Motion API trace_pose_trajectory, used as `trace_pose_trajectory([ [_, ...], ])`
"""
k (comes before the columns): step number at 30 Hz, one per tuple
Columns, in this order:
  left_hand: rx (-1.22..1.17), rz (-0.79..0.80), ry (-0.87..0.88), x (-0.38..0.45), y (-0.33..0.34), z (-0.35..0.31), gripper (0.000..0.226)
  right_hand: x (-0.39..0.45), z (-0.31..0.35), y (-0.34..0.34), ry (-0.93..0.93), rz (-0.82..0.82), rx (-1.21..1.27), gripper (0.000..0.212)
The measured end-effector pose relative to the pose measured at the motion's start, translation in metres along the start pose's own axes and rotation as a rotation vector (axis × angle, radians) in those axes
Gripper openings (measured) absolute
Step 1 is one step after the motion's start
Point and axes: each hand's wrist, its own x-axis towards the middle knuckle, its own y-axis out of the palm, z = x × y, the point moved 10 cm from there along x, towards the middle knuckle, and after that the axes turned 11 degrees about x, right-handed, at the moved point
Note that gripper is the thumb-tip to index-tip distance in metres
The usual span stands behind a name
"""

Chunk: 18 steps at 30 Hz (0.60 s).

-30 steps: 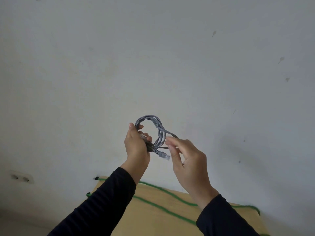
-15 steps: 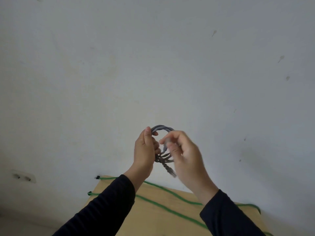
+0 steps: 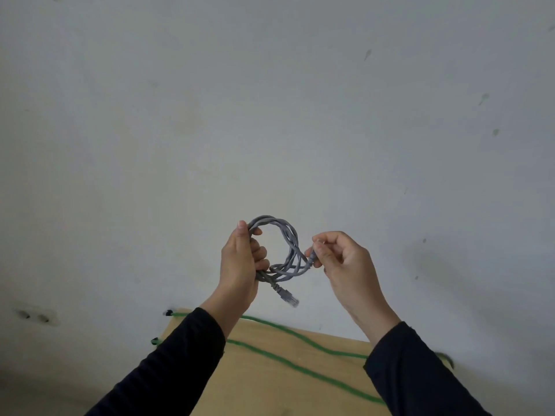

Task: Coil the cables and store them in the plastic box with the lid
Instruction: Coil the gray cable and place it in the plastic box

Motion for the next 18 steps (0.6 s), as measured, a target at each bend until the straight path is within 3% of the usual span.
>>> trace_pose_trajectory([
  [6,-0.078,-0.077,-0.047,0.000,-0.007,0.008,0.039,-0.001,0.001,0.004,-0.012,0.047,0.021,0.011],
  [13,-0.255,-0.198,-0.118,0.011,-0.024,0.008,0.039,-0.008,-0.005,0.023,0.122,0.213,0.315,0.017],
  [18,-0.184,-0.114,-0.091,0.006,-0.013,0.005,0.040,-0.003,-0.006,0.023,0.139,0.221,0.174,0.016],
])
